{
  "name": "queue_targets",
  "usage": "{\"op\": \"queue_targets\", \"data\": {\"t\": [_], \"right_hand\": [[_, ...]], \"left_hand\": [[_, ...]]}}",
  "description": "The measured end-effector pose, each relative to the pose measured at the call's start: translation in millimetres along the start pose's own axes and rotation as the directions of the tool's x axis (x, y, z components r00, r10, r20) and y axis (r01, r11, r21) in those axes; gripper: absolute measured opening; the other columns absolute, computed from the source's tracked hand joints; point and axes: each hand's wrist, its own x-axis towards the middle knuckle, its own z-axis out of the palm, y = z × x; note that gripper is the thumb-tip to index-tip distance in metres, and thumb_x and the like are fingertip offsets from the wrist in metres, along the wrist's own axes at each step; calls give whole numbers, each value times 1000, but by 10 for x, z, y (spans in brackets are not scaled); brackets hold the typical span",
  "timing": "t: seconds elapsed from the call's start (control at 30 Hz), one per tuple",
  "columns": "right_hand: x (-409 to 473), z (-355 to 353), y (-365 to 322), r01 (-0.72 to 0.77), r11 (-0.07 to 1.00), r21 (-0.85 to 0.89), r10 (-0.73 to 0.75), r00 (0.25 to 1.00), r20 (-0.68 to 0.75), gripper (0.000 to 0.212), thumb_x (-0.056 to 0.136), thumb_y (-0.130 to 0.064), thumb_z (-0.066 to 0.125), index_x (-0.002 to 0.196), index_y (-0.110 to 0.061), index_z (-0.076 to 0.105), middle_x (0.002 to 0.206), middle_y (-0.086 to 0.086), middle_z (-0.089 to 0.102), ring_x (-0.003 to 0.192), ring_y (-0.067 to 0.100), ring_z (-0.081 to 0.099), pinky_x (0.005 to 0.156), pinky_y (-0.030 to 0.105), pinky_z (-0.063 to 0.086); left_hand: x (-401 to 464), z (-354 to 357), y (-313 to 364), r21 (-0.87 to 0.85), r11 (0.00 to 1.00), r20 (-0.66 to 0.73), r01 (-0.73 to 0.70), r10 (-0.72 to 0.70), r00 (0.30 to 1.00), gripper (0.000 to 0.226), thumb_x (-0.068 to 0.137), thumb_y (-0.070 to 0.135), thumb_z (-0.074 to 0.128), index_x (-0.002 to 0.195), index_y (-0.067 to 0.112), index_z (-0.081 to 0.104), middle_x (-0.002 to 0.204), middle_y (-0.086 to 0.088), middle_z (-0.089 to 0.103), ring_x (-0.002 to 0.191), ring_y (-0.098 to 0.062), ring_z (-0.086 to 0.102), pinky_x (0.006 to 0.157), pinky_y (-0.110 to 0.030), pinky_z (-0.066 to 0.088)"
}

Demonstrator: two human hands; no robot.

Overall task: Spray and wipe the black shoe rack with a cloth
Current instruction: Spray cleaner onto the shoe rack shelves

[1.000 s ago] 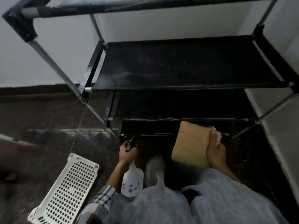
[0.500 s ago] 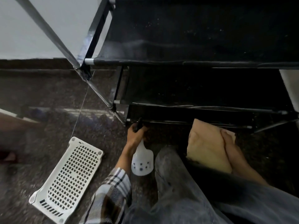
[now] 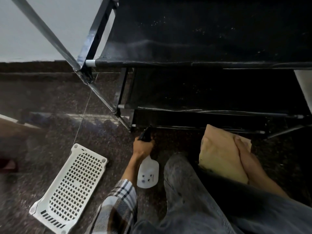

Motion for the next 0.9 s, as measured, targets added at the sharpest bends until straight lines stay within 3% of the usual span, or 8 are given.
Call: {"op": "queue_targets", "data": {"t": [0.17, 0.37, 0.47, 0.57, 0.6, 0.67, 0.8, 0.9], "right_hand": [[46, -27, 14, 7, 1000, 5, -7, 1000, -13, 69, 90, -57, 43, 136, -6, 47, 137, 22, 47, 111, 32, 51, 58, 28, 30], [56, -139, 39, 26, 999, 31, -25, 998, -51, 68, 89, -58, 45, 134, -7, 49, 133, 21, 50, 63, 11, 39, 50, 20, 28], [31, -218, 22, 48, 998, 27, -46, 997, -67, 65, 89, -57, 45, 134, -10, 49, 133, 19, 51, 68, 13, 44, 51, 19, 28], [19, -327, 4, 55, 998, 16, -53, 994, -92, 66, 90, -57, 44, 136, -9, 48, 136, 21, 48, 94, 26, 52, 56, 22, 29], [11, -367, 4, 55, 998, 23, -53, 994, -95, 67, 90, -57, 44, 135, -8, 48, 135, 21, 49, 88, 23, 49, 55, 22, 29], [-5, -451, 8, 49, 998, 47, -44, 994, -99, 70, 89, -58, 45, 135, -6, 48, 134, 22, 49, 76, 20, 44, 52, 20, 28], [-15, -602, 49, 43, 996, 74, -35, 993, -109, 68, 89, -58, 45, 136, -8, 47, 135, 20, 49, 98, 26, 50, 52, 20, 27], [-4, -702, 82, 47, 993, 113, -34, 993, -109, 68, 89, -58, 46, 137, -9, 47, 135, 17, 50, 84, 17, 43, 52, 19, 29]], "left_hand": [[69, 33, -37, 32, 993, -35, 111, -110, 993, 22, 76, 15, 63, 96, 6, 62, 88, -11, 66, 67, -16, 60, 53, -24, 47], [69, 95, -40, -45, 997, -42, 57, -59, 997, 10, 85, 24, 60, 80, 15, 61, 77, -8, 61, 64, -17, 55, 61, -31, 47], [9, 211, 21, -15, 998, -49, 59, -60, 997, 24, 85, 41, 61, 86, 16, 64, 85, -7, 64, 76, -21, 61, 77, -37, 53], [-83, 339, 86, 9, 998, -14, 66, -66, 998, 27, 83, 48, 62, 83, 22, 60, 90, -4, 63, 85, -20, 61, 85, -38, 52], [-118, 377, 109, 5, 997, -7, 76, -76, 997, 29, 81, 49, 64, 86, 21, 60, 92, -4, 63, 87, -20, 61, 86, -37, 52], [-183, 455, 165, -9, 995, 32, 104, -103, 994, 36, 80, 48, 66, 95, 17, 61, 92, -4, 63, 85, -19, 62, 79, -32, 53], [-271, 687, 293, 44, 993, 177, 106, -112, 978, 42, 81, 38, 69, 107, 7, 59, 97, -8, 66, 80, -20, 65, 70, -29, 54], [-308, 865, 395, -4, 991, 201, 132, -129, 971, 36, 83, 33, 67, 106, 6, 62, 88, -9, 66, 68, -18, 62, 60, -28, 49]]}}
